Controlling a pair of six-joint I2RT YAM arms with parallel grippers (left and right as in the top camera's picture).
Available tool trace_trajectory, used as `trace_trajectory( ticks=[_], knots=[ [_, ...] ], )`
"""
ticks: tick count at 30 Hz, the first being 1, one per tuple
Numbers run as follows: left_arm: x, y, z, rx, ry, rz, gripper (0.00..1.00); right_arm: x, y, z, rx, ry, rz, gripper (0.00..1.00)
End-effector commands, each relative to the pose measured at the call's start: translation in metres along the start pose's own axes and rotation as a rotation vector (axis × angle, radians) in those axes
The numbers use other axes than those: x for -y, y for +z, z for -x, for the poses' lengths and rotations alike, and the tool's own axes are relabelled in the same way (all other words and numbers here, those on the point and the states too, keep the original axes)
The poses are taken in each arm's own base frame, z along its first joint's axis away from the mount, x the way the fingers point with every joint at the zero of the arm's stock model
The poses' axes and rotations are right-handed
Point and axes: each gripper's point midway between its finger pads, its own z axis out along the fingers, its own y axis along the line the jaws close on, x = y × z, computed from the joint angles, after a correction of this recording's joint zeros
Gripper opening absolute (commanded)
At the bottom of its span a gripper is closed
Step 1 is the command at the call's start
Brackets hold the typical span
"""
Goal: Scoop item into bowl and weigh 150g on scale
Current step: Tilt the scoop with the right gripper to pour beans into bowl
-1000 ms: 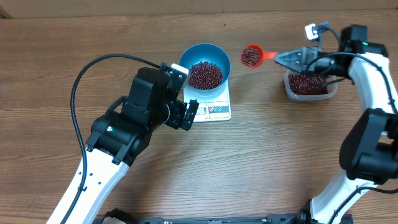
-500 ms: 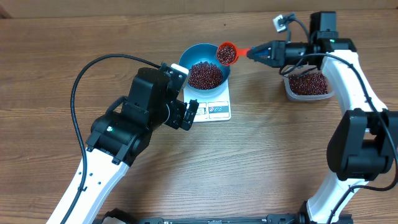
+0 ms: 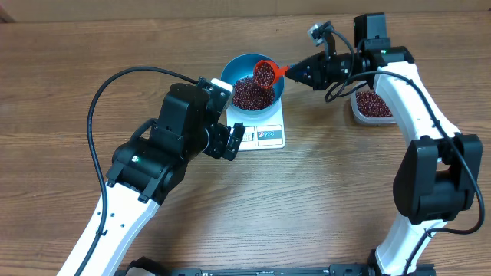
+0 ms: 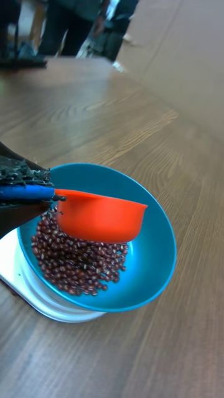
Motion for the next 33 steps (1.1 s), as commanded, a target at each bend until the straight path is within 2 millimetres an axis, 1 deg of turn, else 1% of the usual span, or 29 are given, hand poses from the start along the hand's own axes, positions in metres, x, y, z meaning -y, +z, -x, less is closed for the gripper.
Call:
trace_trajectory(
  ticks=[1,5,10,14,19,25,29,33],
  knots=[
    [-0.001,0.002,-0.003,-0.01,-0.003,0.008,1.0,-0.008,-0.001,0.013,0.011,-0.222,-0.017,0.04],
    [-0.001,0.002,-0.003,-0.01,-0.003,0.008,1.0,-0.002,0.003,0.01,-0.018,-0.334,-0.064,0.04],
    [-0.001,0.002,-0.003,-0.01,-0.003,0.008,1.0,0.01,0.006,0.006,-0.072,-0.466,-0.147,0.04],
    [-0.001,0.002,-0.003,-0.01,-0.003,0.008,1.0,0.013,0.01,0.004,-0.107,-0.591,-0.177,0.04],
    [-0.001,0.003,-0.003,-0.01,-0.003,0.008,1.0,0.008,0.016,0.008,-0.114,-0.752,-0.168,0.04],
    [-0.001,0.003,-0.003,-0.01,-0.003,0.008,1.0,-0.001,0.025,0.01,-0.149,-0.892,-0.175,0.04],
    [-0.001,0.003,-0.003,-0.01,-0.003,0.008,1.0,-0.005,0.029,0.014,-0.21,-0.969,-0.257,0.04],
    [-0.001,0.003,-0.003,-0.01,-0.003,0.008,1.0,-0.017,0.027,0.024,-0.235,-1.036,-0.317,0.04]
  ],
)
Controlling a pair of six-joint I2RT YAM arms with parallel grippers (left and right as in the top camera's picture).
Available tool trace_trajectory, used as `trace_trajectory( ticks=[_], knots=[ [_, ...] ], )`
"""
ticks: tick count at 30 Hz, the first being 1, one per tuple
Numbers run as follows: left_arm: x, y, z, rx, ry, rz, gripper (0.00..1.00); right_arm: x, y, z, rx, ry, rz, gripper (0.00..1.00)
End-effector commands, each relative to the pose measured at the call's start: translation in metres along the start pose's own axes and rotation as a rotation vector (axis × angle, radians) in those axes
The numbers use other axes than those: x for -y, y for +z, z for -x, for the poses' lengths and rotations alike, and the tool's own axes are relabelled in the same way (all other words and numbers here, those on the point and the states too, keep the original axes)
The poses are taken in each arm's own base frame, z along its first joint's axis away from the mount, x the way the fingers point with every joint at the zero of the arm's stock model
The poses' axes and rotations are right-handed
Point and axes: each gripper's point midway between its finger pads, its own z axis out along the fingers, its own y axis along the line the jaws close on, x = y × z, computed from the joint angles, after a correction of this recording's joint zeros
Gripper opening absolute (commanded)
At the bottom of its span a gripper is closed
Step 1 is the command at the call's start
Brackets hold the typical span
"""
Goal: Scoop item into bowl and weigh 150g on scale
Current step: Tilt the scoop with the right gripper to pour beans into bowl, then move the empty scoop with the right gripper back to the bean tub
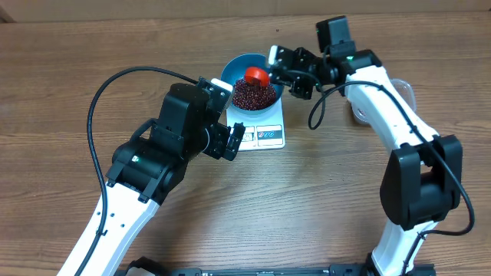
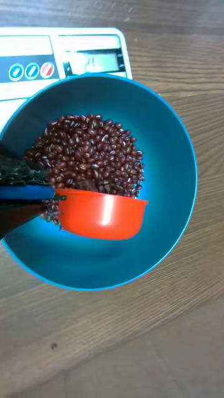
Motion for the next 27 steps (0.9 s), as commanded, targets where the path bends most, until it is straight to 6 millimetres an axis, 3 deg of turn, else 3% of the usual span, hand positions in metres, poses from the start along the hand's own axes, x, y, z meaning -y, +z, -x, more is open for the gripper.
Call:
trace_trajectory(
  ticks=[1,10,19,22,27],
  knots=[
    [-0.001,0.003,-0.003,-0.01,-0.003,0.008,1.0,0.016,-0.031,0.034,-0.03,-0.131,-0.126,0.04],
    [-0.001,0.003,-0.003,-0.01,-0.003,0.008,1.0,0.014,-0.062,0.058,0.001,-0.144,-0.173,0.03],
    [-0.001,0.003,-0.003,-0.01,-0.003,0.008,1.0,0.02,-0.103,0.077,0.052,0.128,-0.259,0.04],
    [-0.001,0.003,-0.003,-0.01,-0.003,0.008,1.0,0.033,-0.121,0.066,0.018,0.271,-0.35,0.04],
    [-0.001,0.003,-0.003,-0.01,-0.003,0.009,1.0,0.051,-0.152,0.021,-0.101,0.541,-0.521,0.04]
  ],
)
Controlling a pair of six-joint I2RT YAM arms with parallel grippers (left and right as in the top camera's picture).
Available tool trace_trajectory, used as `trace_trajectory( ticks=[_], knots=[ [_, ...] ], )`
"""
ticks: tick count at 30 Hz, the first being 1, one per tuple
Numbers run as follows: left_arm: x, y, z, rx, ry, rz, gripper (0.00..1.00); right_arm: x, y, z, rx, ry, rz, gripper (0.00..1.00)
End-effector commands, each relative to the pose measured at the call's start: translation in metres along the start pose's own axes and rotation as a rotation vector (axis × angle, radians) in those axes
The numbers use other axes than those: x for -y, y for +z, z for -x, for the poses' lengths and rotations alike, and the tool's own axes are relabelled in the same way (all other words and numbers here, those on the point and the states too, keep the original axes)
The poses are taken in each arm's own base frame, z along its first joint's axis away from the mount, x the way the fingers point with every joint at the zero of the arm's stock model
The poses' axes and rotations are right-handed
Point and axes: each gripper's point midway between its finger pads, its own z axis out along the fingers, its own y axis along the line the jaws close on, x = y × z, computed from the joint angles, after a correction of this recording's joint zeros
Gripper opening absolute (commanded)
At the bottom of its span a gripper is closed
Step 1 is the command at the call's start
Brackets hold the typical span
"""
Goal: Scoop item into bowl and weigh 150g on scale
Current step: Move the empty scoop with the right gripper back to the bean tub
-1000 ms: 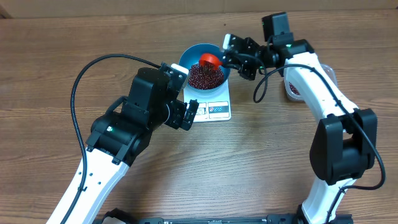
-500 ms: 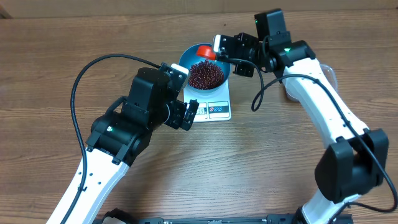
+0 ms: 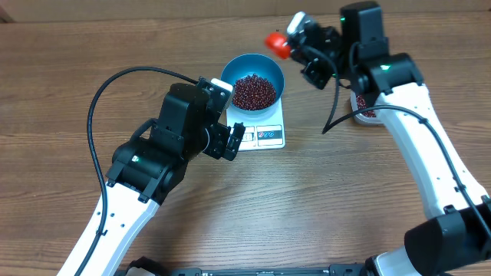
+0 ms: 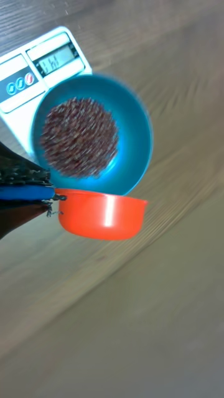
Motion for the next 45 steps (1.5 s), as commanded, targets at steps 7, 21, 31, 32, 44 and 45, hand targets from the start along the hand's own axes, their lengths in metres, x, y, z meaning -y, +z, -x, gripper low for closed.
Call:
trace_trajectory(
  ticks=[7,21,31,32,44,45],
  knots=[
    [-0.001,0.003,-0.003,-0.01,-0.003,0.008,1.0,0.058,-0.043,-0.065,-0.194,0.383,-0.224,0.04],
    [-0.001,0.003,-0.003,-0.01,-0.003,0.008,1.0,0.075,-0.089,-0.159,-0.415,0.632,-0.251,0.04],
    [-0.001,0.003,-0.003,-0.01,-0.003,0.008,0.99,0.084,-0.087,-0.199,-0.483,0.746,-0.258,0.04],
    [-0.001,0.003,-0.003,-0.01,-0.003,0.008,1.0,0.083,-0.084,-0.202,-0.493,0.751,-0.251,0.04],
    [-0.001,0.003,-0.003,-0.01,-0.003,0.008,1.0,0.08,-0.045,-0.246,-0.611,0.792,-0.193,0.04],
    [-0.001,0.003,-0.003,-0.01,-0.003,0.008,0.99,0.082,-0.044,-0.249,-0.624,0.788,-0.206,0.04]
  ],
)
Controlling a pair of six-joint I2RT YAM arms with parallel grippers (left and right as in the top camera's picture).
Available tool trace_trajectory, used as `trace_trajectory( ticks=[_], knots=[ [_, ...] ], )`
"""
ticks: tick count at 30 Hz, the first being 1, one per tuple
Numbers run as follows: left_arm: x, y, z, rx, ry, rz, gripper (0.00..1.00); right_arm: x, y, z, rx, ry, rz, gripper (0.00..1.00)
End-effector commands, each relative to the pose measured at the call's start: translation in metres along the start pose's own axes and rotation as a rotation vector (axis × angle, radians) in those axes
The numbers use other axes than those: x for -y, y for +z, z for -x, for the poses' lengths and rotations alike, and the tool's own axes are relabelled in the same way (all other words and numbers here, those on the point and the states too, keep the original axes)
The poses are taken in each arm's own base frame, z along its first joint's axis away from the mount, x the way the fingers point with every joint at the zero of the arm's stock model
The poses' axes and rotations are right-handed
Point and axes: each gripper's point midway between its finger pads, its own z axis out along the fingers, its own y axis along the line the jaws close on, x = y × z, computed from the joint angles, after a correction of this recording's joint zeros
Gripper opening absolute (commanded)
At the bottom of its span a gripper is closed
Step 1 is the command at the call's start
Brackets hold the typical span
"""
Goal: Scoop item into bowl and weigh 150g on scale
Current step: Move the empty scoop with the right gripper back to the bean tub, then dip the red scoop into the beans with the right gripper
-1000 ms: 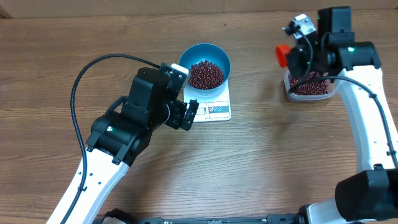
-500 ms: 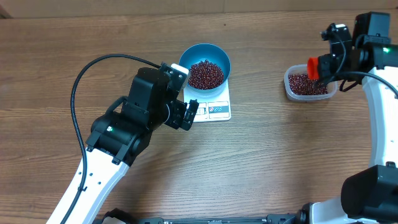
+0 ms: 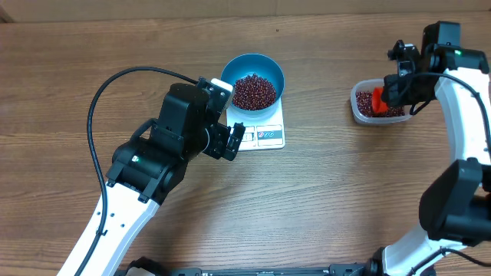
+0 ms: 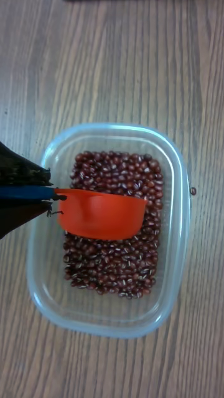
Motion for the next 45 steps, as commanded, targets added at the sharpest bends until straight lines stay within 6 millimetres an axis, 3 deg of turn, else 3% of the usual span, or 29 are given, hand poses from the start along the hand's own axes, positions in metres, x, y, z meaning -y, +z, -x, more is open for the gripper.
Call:
trace_trajectory(
  ticks=[1,15,23,29,45],
  knots=[
    [-0.001,0.003,-0.003,-0.01,-0.003,0.008,1.0,0.012,0.006,0.0,-0.012,0.013,-0.051,0.04],
    [-0.001,0.003,-0.003,-0.01,-0.003,0.008,1.0,0.026,0.034,-0.007,-0.067,0.038,-0.054,0.04],
    [-0.001,0.003,-0.003,-0.01,-0.003,0.008,0.99,-0.007,0.033,-0.005,-0.041,0.057,0.146,0.04],
    [-0.001,0.003,-0.003,-0.01,-0.003,0.008,1.0,-0.018,0.027,-0.006,-0.022,0.091,0.262,0.04],
    [-0.001,0.003,-0.003,-0.01,-0.003,0.008,1.0,0.017,0.003,-0.009,0.096,0.284,0.454,0.04]
  ],
)
